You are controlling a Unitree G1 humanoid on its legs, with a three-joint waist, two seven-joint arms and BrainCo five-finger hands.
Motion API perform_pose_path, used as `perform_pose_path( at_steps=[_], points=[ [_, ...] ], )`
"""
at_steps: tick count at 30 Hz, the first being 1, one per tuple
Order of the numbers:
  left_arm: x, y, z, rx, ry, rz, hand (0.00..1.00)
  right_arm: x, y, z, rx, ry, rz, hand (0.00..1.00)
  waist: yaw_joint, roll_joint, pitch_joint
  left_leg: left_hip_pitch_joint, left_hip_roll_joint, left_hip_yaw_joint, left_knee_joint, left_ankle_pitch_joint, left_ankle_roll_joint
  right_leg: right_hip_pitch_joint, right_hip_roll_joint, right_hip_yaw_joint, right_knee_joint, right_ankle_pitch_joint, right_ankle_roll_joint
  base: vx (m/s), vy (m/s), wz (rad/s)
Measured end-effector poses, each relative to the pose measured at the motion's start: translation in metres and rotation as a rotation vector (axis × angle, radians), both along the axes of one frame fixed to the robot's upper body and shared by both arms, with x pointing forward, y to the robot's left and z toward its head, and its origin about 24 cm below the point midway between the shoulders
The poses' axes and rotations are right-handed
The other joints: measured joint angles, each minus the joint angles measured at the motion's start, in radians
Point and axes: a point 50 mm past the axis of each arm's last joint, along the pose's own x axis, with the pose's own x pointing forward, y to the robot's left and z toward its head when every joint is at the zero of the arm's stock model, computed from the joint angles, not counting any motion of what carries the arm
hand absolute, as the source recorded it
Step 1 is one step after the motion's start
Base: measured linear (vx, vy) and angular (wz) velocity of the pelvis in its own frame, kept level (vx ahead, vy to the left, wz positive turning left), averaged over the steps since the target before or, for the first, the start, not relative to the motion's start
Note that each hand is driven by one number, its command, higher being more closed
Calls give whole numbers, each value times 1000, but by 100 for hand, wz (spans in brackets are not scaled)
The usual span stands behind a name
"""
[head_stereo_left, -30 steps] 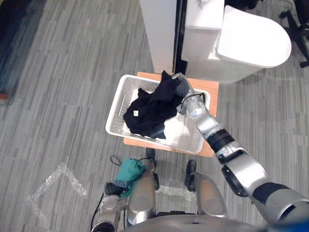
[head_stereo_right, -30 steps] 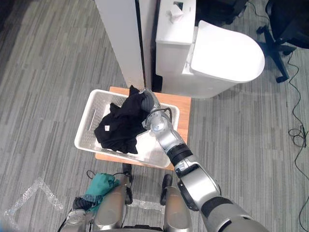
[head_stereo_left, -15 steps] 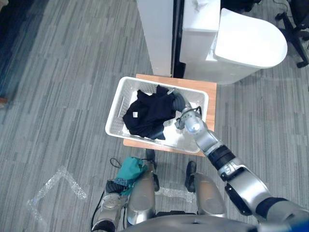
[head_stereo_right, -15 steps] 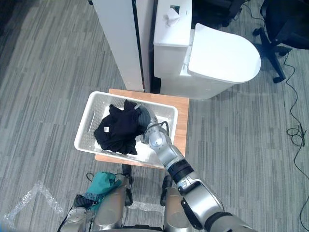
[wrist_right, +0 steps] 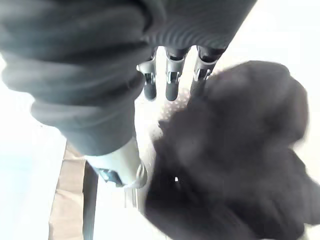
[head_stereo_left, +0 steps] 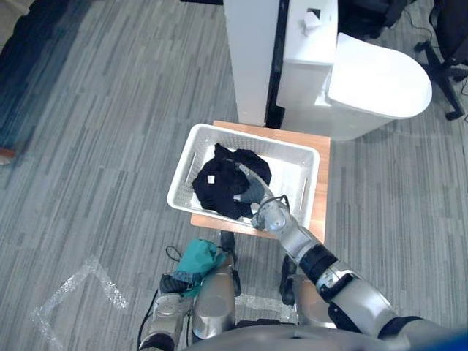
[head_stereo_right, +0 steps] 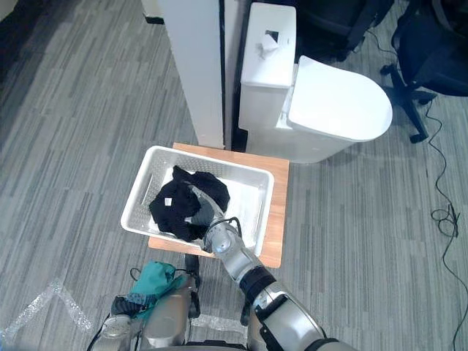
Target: Tidy the bed and pick cloth on bed and put in laundry
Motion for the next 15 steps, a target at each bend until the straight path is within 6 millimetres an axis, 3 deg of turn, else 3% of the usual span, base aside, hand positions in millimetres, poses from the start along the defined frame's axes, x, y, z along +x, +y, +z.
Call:
perform_pose_path(
  at_steps=[1,3,4,6,8,11,15],
  points=[
    [0,0,0,1,0,0,100,14,-8,30,24,-97,-19,0,1,-3,-2,0,3,4,0,0,0,3,5,4,-10,9,-1,-33,13,-9],
    [-2,-3,-3,-14,20,3,100,22,-22,56,118,-175,-51,0,5,-6,-7,10,4,10,0,-1,2,21,8,10,-35,25,2,-21,20,-10],
    [-4,-3,-4,-13,31,6,100,18,-22,53,140,-171,-44,0,4,-10,-11,18,4,12,0,-3,5,32,8,12,-45,28,2,23,19,-11],
    [-14,6,-5,6,63,13,100,-8,-3,19,102,-85,45,0,-7,-26,-46,30,2,25,0,-16,6,44,8,25,-61,30,3,50,10,-16],
    [-13,6,-4,10,55,8,100,-13,4,16,92,-64,86,0,-14,-25,-49,26,5,29,0,-17,7,38,12,31,-66,36,1,11,2,-12],
    [-12,3,-5,1,55,11,100,-2,-7,27,136,-79,35,0,-3,-23,-54,35,3,30,0,-16,9,54,12,29,-77,40,3,3,4,3],
    [-20,2,-7,-9,71,36,100,-14,-1,3,110,-20,24,0,-2,-24,-58,52,0,28,-1,-22,8,79,10,25,-93,40,4,5,1,1]
  ],
)
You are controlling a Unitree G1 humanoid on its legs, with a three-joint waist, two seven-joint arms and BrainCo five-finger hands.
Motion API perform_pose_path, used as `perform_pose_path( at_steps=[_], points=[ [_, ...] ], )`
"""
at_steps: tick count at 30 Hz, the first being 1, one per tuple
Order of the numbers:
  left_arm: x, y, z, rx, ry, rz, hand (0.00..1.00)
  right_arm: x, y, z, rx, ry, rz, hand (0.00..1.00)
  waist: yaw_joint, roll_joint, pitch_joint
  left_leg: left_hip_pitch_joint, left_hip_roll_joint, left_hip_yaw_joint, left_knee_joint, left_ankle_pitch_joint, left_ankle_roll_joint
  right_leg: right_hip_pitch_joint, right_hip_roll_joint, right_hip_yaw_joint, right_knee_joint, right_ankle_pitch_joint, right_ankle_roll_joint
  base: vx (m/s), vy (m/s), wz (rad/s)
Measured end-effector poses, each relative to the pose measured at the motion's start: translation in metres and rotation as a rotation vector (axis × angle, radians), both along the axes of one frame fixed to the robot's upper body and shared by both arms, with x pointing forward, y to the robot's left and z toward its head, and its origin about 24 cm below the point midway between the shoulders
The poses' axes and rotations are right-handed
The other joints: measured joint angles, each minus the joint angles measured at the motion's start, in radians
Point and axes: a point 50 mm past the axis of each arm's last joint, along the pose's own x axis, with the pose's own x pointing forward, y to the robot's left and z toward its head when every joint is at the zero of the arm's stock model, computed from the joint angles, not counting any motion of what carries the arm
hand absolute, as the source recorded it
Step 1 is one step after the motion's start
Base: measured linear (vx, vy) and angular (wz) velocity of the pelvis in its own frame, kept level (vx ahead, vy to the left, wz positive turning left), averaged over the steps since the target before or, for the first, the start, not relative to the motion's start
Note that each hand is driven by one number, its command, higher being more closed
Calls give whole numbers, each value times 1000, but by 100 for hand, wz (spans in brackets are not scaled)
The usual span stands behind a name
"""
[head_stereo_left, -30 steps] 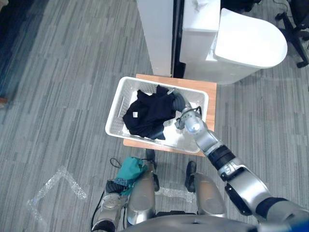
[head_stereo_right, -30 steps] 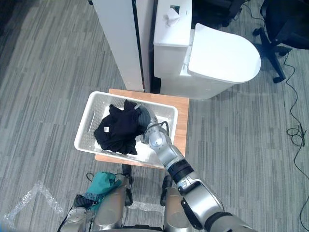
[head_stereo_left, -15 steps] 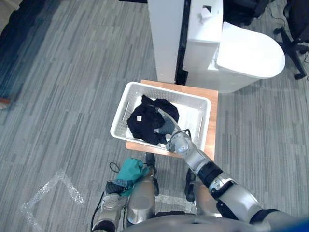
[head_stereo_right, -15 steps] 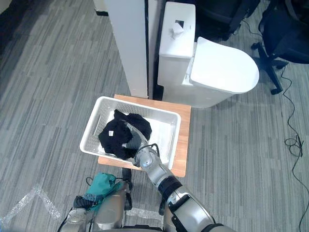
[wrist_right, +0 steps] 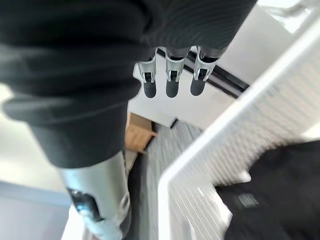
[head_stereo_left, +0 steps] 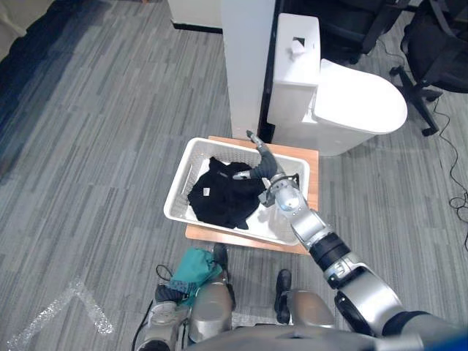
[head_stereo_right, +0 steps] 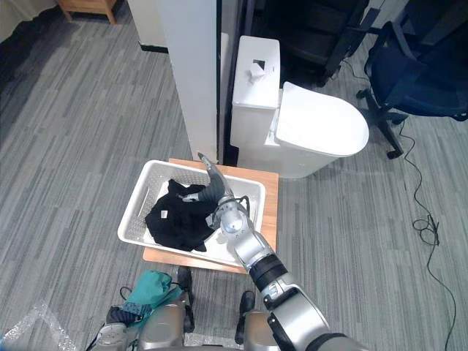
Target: Tidy the bed and pick cloth on bed and put in laundry
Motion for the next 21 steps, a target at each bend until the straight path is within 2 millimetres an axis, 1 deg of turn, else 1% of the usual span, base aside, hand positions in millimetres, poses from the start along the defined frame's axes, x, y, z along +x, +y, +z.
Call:
perform_pose_path(
  at_steps=[1,3,5,6,9,10,11,12,13,14,16,18,19,21],
  points=[
    [0,-1,0,-2,1,5,100,-1,2,-4,-8,17,-6,0,1,3,-1,1,0,0,0,0,0,1,0,-1,-2,0,0,0,0,0],
    [-1,0,0,-1,0,12,100,3,-3,0,7,4,-40,0,4,4,-2,3,-1,-1,0,-1,0,7,0,-1,-4,0,0,8,1,2],
    [-2,1,0,-1,3,21,100,14,-14,12,18,-47,-105,0,3,4,-4,6,-3,0,0,-2,2,10,-3,-1,-5,0,1,0,0,0],
    [-2,1,0,-1,3,22,100,15,-17,16,26,-62,-119,0,3,5,-4,6,-4,0,0,-2,2,10,-4,0,-6,1,2,0,0,0],
    [-3,2,-1,-2,9,27,100,21,-38,34,54,-148,-189,0,0,6,-8,10,-7,4,0,-4,4,15,-7,4,-12,4,6,10,8,-2],
    [-4,1,-1,-2,11,27,100,20,-42,36,60,-160,-201,0,0,7,-10,10,-7,5,0,-5,4,15,-7,5,-13,4,6,15,4,-4],
    [-4,1,-1,-4,13,28,100,18,-52,38,73,-178,-229,0,-1,8,-16,10,-8,7,0,-6,3,16,-7,6,-16,5,7,22,0,-3],
    [-6,1,-2,-4,18,30,100,15,-63,37,79,-184,-261,0,-3,7,-21,15,-8,8,0,-7,2,21,-7,7,-19,5,7,27,-4,-3],
    [-7,1,-2,-4,20,31,100,13,-68,35,82,-182,-276,0,-5,7,-23,19,-8,9,0,-10,2,26,-7,7,-22,5,7,30,-9,-5],
    [-9,1,-3,-5,28,33,100,9,-81,27,86,-162,-319,0,-8,8,-33,26,-8,13,0,-14,2,34,-7,10,-27,5,7,31,-7,-8],
    [-12,0,-3,-9,35,34,100,5,-97,17,89,-128,-378,0,-11,11,-36,39,-8,22,0,-20,4,43,-7,18,-31,4,7,20,0,-12],
    [-16,-1,-5,-10,47,30,100,-1,-130,5,83,-92,-494,0,-29,18,-44,39,-10,25,0,-23,5,43,-8,25,-37,6,10,12,14,-7],
    [-17,-1,-5,-10,50,31,100,-2,-139,2,77,-85,-526,0,-30,20,-45,39,-11,26,0,-24,5,43,-9,26,-38,6,10,15,16,-4],
    [-20,-1,-6,-12,58,31,100,-9,-174,-7,71,-58,-660,0,-40,24,-52,39,-13,28,0,-27,6,43,-10,28,-40,7,11,23,6,-4]
  ],
)
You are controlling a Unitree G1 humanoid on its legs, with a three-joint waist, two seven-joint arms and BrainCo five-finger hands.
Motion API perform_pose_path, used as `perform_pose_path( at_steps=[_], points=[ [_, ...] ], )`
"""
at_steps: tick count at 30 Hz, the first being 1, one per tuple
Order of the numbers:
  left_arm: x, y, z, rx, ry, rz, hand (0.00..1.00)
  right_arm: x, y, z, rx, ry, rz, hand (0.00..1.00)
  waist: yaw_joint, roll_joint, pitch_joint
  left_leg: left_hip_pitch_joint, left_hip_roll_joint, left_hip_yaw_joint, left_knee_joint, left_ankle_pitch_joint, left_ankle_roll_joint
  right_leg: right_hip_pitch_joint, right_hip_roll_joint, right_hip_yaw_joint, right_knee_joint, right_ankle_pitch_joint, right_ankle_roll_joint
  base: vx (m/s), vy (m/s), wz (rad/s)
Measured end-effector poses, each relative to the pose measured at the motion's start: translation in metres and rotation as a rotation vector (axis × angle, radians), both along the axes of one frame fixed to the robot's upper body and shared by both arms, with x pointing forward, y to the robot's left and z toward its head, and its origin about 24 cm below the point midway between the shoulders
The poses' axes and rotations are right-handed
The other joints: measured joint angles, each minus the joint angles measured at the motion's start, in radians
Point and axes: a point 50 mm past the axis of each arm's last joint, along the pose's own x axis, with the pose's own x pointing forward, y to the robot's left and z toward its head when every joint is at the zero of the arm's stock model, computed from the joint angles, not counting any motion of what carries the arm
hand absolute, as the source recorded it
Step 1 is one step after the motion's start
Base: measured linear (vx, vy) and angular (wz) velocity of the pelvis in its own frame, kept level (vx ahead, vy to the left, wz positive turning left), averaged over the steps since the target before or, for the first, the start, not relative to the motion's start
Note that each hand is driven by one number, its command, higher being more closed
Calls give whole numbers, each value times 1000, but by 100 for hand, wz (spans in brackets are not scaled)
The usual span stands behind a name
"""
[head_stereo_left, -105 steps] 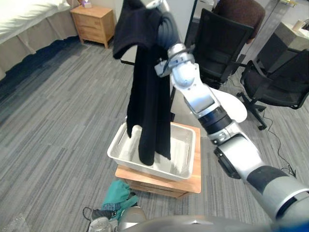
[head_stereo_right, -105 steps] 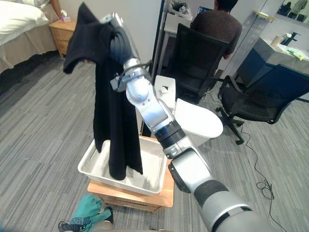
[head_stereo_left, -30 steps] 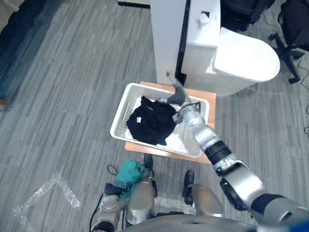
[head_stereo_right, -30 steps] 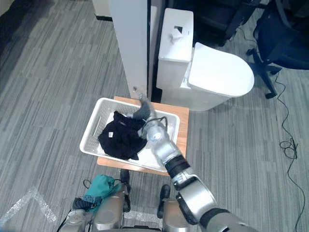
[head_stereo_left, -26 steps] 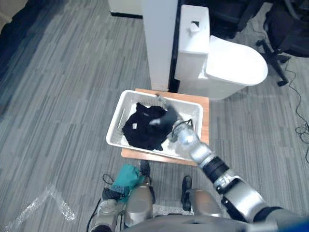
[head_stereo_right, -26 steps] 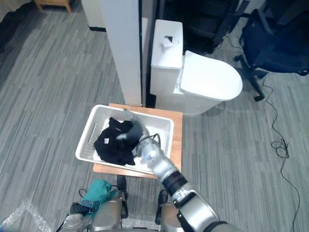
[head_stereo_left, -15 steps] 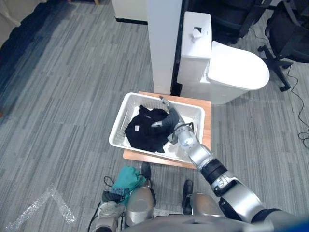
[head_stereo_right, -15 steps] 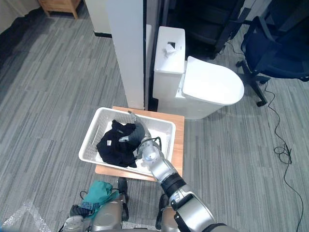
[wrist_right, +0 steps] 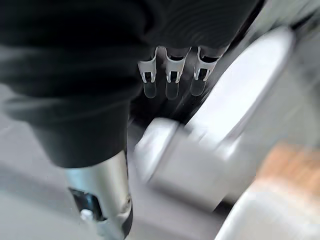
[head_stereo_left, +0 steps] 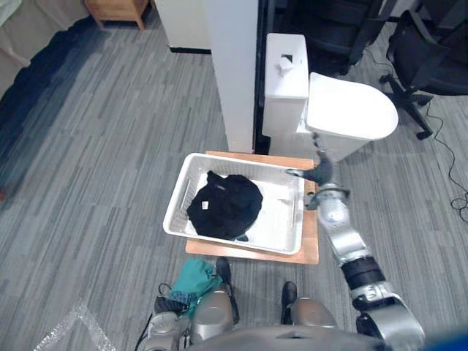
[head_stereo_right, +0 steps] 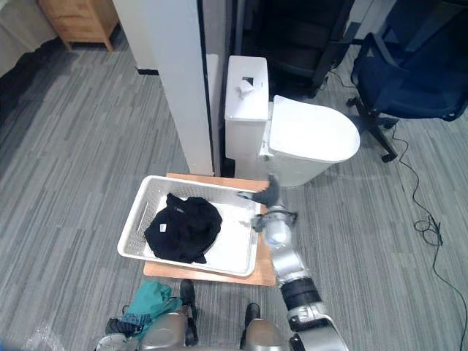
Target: Tidy the bed and pick cloth on bed and put in laundry
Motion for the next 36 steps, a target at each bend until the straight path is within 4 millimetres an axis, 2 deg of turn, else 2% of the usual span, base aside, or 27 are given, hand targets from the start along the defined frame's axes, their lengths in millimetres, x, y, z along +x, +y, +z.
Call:
perform_pose_path(
  at_steps=[5,6,9,11,12,15,18,19,21,25,27,36],
  points=[
    [-3,-1,-1,-4,8,-2,100,-14,-43,-23,39,83,-183,0,-13,7,-19,1,0,2,0,-4,-3,3,2,2,-8,0,0,28,-9,-2],
    [-3,-1,-1,-6,9,-3,100,-16,-47,-27,50,100,-201,0,-13,8,-21,2,0,2,0,-5,-4,3,2,2,-9,0,0,36,-18,-4],
    [-3,-3,-1,-10,11,-10,100,-27,-55,-58,102,232,-258,0,-15,15,-29,11,-1,3,0,-7,-7,10,4,2,-14,0,0,22,-14,-4],
    [-3,-4,-2,-14,13,-9,100,-40,-57,-85,139,356,-300,0,-15,20,-32,24,-1,3,0,-11,-10,23,4,2,-20,0,0,0,0,0],
    [-3,-4,-2,-15,14,-9,100,-44,-57,-92,151,389,-307,0,-15,21,-33,29,-1,4,0,-12,-10,26,4,2,-22,0,0,0,0,0],
    [-3,-7,-3,-21,19,-9,100,-73,-51,-131,225,564,-363,0,-14,29,-50,35,-2,3,0,-17,-10,38,5,0,-32,0,0,7,-5,2],
    [-4,-8,-4,-27,35,-6,100,-113,-31,-169,351,767,-416,0,-13,33,-56,37,-4,3,0,-18,-10,44,4,-4,-34,0,0,0,0,0],
    [-4,-8,-5,-29,39,-6,100,-121,-26,-176,370,804,-423,0,-13,33,-56,39,-4,2,0,-18,-10,50,4,-5,-34,0,0,0,0,0],
    [-5,-8,-5,-28,47,-2,100,-150,-8,-194,459,921,-445,0,-13,31,-57,57,-6,1,-1,-21,-8,75,2,-10,-42,-1,0,11,-4,5],
    [-8,-11,-6,-35,54,4,100,-164,-5,-200,482,963,-445,0,-15,23,-69,69,-7,-1,-1,-26,-6,87,-2,-21,-47,-5,6,-10,-2,6],
    [-9,-9,-6,-32,56,10,100,-174,-2,-204,492,996,-449,0,-9,9,-77,69,-13,-6,-1,-27,-6,90,-4,-26,-46,-12,11,2,23,9],
    [-18,-5,-7,-43,56,71,100,-185,-3,-208,495,1029,-428,0,-9,-9,-87,67,-43,-40,-1,-38,4,110,-24,-65,-48,-24,20,30,19,13]
  ],
)
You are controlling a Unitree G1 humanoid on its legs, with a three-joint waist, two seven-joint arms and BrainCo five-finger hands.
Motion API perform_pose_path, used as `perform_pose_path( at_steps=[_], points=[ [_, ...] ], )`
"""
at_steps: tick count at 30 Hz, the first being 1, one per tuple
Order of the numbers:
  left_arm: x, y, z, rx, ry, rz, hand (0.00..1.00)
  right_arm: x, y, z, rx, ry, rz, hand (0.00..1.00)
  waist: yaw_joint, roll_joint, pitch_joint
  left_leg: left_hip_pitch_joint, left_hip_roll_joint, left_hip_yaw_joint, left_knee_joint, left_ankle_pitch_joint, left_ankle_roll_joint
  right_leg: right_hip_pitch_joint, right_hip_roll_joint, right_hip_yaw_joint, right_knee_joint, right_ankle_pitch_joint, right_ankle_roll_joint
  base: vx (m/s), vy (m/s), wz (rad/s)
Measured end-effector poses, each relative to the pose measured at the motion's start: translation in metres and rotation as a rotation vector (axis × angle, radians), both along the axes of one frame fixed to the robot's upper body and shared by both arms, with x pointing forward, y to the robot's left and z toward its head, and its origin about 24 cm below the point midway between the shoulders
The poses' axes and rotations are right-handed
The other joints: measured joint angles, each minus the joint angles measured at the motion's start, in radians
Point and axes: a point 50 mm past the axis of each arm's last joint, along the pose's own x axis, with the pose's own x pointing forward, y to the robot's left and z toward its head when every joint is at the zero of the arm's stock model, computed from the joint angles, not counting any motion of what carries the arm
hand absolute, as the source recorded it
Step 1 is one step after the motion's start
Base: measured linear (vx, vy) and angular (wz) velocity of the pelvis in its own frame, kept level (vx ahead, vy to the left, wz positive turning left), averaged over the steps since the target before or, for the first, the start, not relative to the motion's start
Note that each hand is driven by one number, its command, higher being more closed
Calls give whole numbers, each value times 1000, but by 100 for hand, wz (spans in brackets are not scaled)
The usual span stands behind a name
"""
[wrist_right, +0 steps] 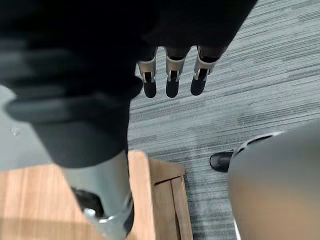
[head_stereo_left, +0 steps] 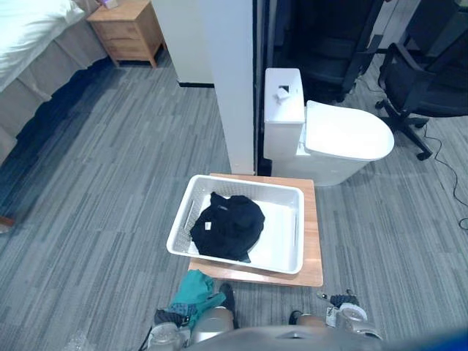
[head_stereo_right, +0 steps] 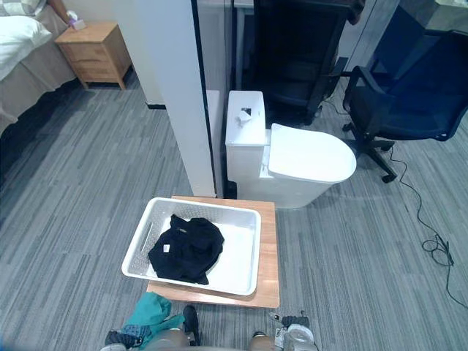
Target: Tidy the bed and pick cloth on bed and put in laundry
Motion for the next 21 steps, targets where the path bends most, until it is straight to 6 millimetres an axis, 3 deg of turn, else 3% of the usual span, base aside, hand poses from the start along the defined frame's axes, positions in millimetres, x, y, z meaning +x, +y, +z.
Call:
perform_pose_path(
  at_steps=[7,8,13,15,16,17,18,19,20,21],
  points=[
    [-22,5,-3,-78,-59,447,100,-1,5,-2,25,14,19,0,26,-20,-5,0,-35,-62,0,-7,5,42,-21,-55,0,-17,9,75,7,28],
    [-28,5,-3,-103,-90,599,100,1,8,-1,32,11,27,0,27,-24,-5,2,-37,-77,0,-7,5,55,-20,-75,0,-17,9,48,-13,33],
    [-42,10,-3,-128,-174,978,100,6,15,-1,31,7,88,0,50,-31,0,-2,-33,-139,0,0,4,63,-8,-109,29,-27,-8,-11,-24,35],
    [-49,17,-1,-118,-231,1183,100,-3,13,-3,24,22,76,0,58,-33,4,-47,-44,-202,0,0,5,62,-9,-194,54,-51,-16,-72,-32,101],
    [-51,21,0,-113,-252,1236,100,-5,12,-3,22,21,57,0,62,-40,6,-59,-45,-181,1,-13,23,63,-17,-226,54,-59,-14,-44,-26,132],
    [-57,26,1,-104,-280,1352,100,-10,12,-4,26,14,13,0,66,-63,7,-85,-42,-66,9,-62,64,61,-40,-298,37,-61,-16,-2,8,144],
    [-57,28,1,-104,-299,1424,100,-11,11,-4,31,2,-31,0,67,-83,23,-129,-26,72,119,-95,99,58,-66,-361,44,-61,-15,38,40,146],
    [-57,26,1,-109,-300,1455,100,-11,8,-3,29,-4,-50,0,74,-75,35,-147,-9,115,192,-107,98,63,-71,-382,60,-61,-15,52,110,136],
    [-66,20,-1,-103,-289,1529,100,-15,-5,-2,8,-14,-97,0,80,-48,50,-147,15,118,259,-112,99,71,-63,-402,91,-63,-16,62,205,119],
    [-73,21,0,-85,-291,1582,100,-19,-11,-2,-2,-16,-119,0,80,-32,52,-135,1,77,234,-108,59,87,-64,-403,108,-63,-18,50,246,116]
  ],
)
